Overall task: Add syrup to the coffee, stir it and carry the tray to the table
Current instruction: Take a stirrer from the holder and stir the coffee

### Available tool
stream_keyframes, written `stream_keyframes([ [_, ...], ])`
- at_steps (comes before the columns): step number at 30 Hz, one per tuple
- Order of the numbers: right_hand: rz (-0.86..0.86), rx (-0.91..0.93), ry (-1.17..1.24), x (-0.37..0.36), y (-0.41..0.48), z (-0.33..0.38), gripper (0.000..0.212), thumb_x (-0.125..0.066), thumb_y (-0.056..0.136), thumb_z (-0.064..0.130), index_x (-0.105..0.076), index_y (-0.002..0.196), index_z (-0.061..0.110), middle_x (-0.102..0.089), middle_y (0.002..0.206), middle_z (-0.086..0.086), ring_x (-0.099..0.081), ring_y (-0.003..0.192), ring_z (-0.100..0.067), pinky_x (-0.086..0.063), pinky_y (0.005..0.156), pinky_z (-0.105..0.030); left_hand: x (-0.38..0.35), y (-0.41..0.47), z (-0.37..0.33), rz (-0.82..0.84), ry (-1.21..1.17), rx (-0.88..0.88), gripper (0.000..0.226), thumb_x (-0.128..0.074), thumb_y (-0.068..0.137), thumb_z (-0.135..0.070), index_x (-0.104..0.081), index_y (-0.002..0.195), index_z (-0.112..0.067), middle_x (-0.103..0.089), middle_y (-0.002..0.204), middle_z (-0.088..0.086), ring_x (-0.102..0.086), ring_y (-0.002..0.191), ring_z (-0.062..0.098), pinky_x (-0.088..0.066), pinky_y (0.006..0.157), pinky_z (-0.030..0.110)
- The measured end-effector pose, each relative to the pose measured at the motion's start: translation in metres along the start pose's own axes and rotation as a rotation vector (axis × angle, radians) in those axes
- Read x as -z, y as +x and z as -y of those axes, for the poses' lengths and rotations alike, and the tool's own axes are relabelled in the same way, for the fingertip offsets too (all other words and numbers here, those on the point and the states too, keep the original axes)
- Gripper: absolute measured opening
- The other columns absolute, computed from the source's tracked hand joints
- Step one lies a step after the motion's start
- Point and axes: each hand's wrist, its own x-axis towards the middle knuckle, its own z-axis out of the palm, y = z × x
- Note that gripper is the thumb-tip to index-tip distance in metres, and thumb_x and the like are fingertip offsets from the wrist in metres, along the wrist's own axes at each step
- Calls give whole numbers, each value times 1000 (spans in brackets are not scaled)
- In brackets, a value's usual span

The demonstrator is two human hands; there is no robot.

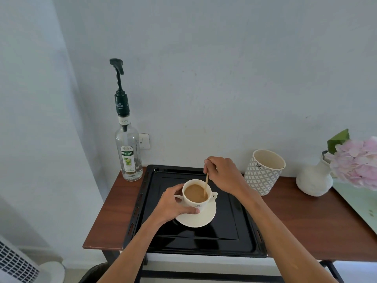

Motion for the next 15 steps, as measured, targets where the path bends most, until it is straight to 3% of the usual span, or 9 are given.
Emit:
stream_keyframes([
  [4,88,-56,235,-9,-2,5,37,-42,105,25,-68,81,14,-72,68,-6,-69,64,-22,-56,56,-29,0,0,0,5,8,9,77,-102,48,-39,-70,118,-34,-77,110,-16,-69,103,0,-50,85,17],
  [8,-19,-5,121,-6,2,1,35,-42,106,23,-67,82,16,-68,66,3,-66,60,-14,-53,58,-23,1,-1,-1,2,6,9,73,-102,48,-39,-70,113,-39,-75,108,-22,-68,101,-5,-49,78,5],
  [11,-80,7,-8,-1,4,-4,38,-42,105,27,-64,75,19,-62,61,12,-60,54,-9,-52,61,-27,1,-1,-1,3,10,14,74,-102,48,-41,-69,115,-38,-75,109,-23,-67,103,-5,-49,77,4],
  [15,44,-51,133,-5,0,-1,40,-42,105,28,-67,74,19,-68,60,4,-65,57,-12,-55,57,-29,0,0,1,4,6,19,77,-102,48,-39,-69,118,-34,-76,109,-18,-69,103,-2,-50,82,11],
])
